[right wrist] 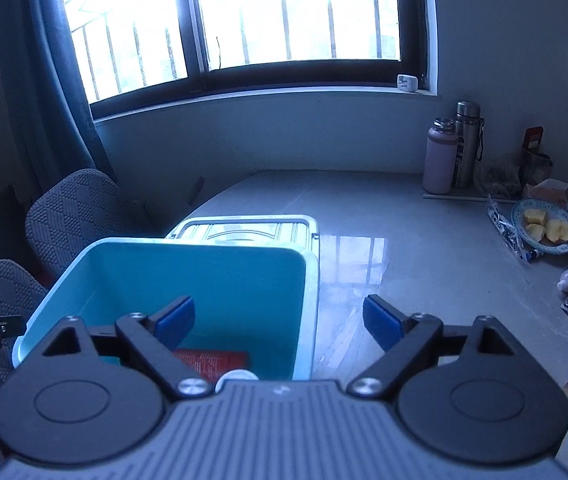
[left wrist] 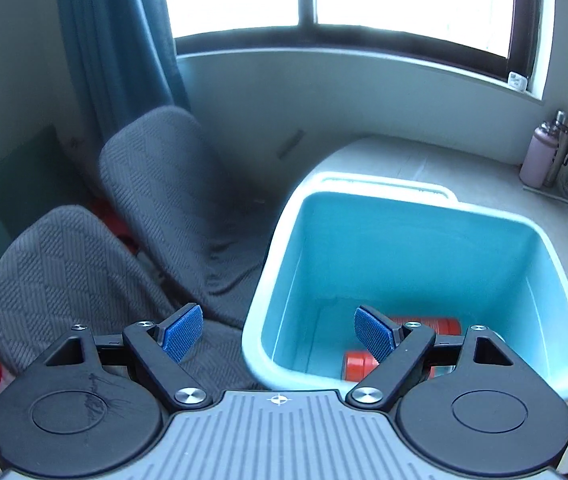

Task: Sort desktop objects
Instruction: 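Lower both open grippers onto the edge of the white lid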

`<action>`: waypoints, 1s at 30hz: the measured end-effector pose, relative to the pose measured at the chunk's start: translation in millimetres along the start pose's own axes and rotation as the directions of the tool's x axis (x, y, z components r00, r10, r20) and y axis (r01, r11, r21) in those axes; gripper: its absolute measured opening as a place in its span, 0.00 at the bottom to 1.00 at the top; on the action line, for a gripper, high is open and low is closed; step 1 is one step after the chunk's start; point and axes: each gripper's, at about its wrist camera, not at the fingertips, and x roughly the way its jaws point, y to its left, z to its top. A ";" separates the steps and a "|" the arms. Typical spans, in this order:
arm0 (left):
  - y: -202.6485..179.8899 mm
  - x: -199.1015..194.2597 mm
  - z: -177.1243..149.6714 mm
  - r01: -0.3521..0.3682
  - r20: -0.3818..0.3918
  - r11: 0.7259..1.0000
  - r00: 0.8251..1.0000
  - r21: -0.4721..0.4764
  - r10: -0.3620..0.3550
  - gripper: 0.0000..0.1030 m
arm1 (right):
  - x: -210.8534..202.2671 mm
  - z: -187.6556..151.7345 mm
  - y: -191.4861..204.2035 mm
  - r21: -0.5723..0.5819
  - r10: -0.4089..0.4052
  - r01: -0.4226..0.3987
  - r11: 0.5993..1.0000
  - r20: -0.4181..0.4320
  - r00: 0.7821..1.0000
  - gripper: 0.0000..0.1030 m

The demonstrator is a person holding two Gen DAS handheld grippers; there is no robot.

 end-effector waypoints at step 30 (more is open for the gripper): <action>22.9 104.7 179.5 0.253 0.025 0.963 0.966 0.095 -0.256 0.83 | 72.6 116.6 21.6 0.104 -0.145 0.138 0.985 0.060 0.988 0.89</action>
